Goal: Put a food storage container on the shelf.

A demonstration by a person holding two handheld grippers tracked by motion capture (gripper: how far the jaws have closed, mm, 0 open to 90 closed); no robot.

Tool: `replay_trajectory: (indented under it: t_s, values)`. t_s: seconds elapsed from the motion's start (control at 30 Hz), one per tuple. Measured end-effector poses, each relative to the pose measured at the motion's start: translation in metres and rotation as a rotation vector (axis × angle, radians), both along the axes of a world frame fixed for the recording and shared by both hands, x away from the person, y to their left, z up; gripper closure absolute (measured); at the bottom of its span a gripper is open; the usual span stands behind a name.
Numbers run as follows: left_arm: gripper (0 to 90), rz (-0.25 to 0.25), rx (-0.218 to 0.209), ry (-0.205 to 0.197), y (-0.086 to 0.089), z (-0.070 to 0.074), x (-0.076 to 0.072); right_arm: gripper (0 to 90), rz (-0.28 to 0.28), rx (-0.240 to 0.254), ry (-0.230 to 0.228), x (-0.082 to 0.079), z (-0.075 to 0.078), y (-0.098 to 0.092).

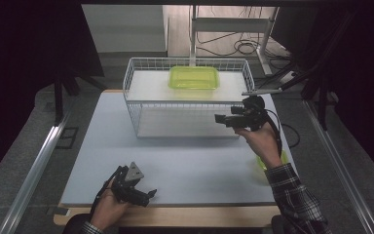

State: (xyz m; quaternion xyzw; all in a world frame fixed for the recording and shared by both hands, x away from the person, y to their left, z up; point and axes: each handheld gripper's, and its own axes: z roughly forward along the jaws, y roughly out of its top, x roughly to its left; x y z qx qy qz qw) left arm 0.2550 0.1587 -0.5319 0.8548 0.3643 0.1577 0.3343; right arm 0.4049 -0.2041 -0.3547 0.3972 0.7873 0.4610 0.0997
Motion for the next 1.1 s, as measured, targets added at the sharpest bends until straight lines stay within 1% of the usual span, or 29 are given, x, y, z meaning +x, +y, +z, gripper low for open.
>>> replay_trajectory:
  t_s: [0.23,0.3,0.43,0.57,0.67,0.73,0.83,1.0,1.1]
  values:
    - [0.8,-0.004,-0.002,0.007,-0.001,0.000,0.000,13.8,0.006,-0.025,-0.015,-0.013,-0.015,-0.009]
    - [0.9,-0.004,-0.002,0.006,0.000,0.000,0.000,12.6,0.006,-0.035,-0.024,-0.018,-0.019,-0.011]
    - [1.0,-0.002,-0.004,0.003,0.000,0.001,0.000,10.3,0.002,-0.047,-0.025,-0.025,-0.026,-0.017]
    - [1.0,0.000,-0.003,-0.001,0.000,0.001,0.000,8.4,0.005,-0.074,-0.037,-0.033,-0.033,-0.021]
    - [1.5,-0.003,-0.013,-0.005,0.001,0.001,0.000,7.2,0.006,-0.083,-0.047,-0.039,-0.039,-0.024]
    - [1.9,-0.009,-0.017,-0.008,0.001,0.001,-0.001,6.5,0.012,-0.084,-0.053,-0.043,-0.043,-0.025]
    - [2.0,-0.011,-0.012,-0.015,0.001,0.001,0.000,6.0,0.022,-0.093,-0.053,-0.049,-0.051,-0.026]
    - [2.0,0.000,-0.016,-0.030,0.003,0.002,0.000,4.5,0.039,-0.113,-0.073,-0.059,-0.063,-0.026]
    - [2.2,0.004,-0.017,-0.027,0.003,0.002,-0.001,3.8,0.052,-0.129,-0.093,-0.065,-0.071,-0.027]
